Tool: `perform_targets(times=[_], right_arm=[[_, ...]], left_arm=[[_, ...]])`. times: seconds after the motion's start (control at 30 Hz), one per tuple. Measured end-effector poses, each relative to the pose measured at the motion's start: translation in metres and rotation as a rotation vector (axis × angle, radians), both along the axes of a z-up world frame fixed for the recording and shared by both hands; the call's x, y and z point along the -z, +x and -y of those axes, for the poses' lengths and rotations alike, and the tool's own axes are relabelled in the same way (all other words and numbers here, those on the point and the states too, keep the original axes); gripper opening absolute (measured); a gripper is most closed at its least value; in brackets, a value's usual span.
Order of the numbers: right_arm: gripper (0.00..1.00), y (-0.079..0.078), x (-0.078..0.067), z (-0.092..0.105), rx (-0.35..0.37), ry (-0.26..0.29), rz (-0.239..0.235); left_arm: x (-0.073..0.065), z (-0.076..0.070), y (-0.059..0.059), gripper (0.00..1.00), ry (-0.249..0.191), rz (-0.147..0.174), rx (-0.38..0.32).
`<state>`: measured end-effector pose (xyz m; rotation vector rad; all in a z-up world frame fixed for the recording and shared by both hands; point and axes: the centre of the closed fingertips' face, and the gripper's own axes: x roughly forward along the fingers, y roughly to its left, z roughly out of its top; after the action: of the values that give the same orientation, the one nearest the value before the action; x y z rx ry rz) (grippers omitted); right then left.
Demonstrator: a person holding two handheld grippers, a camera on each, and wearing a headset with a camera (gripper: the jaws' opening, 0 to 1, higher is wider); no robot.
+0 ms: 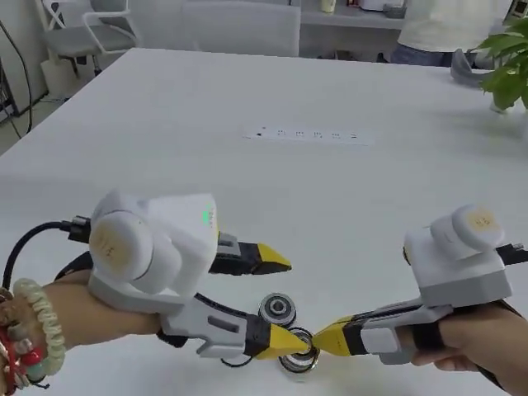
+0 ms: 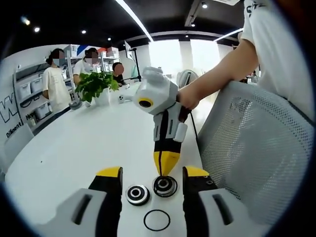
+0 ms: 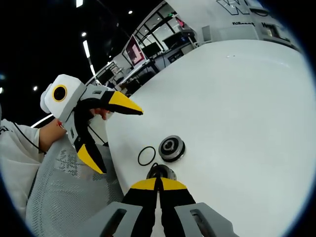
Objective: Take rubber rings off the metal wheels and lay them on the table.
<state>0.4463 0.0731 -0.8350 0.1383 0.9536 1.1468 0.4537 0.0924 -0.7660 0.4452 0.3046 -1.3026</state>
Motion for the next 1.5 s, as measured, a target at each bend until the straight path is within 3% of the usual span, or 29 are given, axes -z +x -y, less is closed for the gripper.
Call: perform_targets(times=[0.13, 0.3, 0.43, 0.5, 0.6, 0.63, 0.93, 1.23, 1.5], right_arm=[[0.0, 0.0, 0.0, 0.0, -0.001, 0.001, 0.001], [0.0, 0.0, -0.001, -0.001, -0.003, 0.003, 0.001], [0.0, 0.0, -0.001, -0.002, -0.005, 0.006, 0.001], [0.0, 0.0, -0.001, -0.002, -0.007, 0.006, 0.001], [0.0, -0.001, -0.001, -0.002, -0.01, 0.006, 0.003], [0.0, -0.001, -0.001, -0.003, -0.011, 0.007, 0.002], [0.0, -0.002, -0.001, -0.004, -0.019, 0.004, 0.0], [0.0, -0.004, 0.0, -0.004, -0.026, 0.001, -0.003], [0.0, -0.005, 0.0, -0.004, -0.03, 0.002, -0.003]], left_arm=[[-0.013, -0.007, 0.0, 0.53, -0.023, -0.017, -0.013], [-0.031, -0.022, 0.006, 0.57, -0.026, 0.021, -0.049], [-0.041, -0.037, 0.006, 0.62, -0.038, 0.006, -0.087], [-0.04, -0.045, 0.002, 0.67, -0.018, -0.016, -0.098], [-0.041, -0.058, 0.001, 0.68, 0.006, 0.019, -0.122], [-0.041, -0.064, 0.0, 0.68, 0.011, 0.017, -0.14], [-0.045, -0.096, -0.009, 0.71, -0.007, 0.013, -0.246], [-0.05, -0.114, -0.021, 0.73, -0.038, 0.013, -0.323], [-0.035, -0.13, -0.03, 0.74, -0.045, -0.019, -0.401]])
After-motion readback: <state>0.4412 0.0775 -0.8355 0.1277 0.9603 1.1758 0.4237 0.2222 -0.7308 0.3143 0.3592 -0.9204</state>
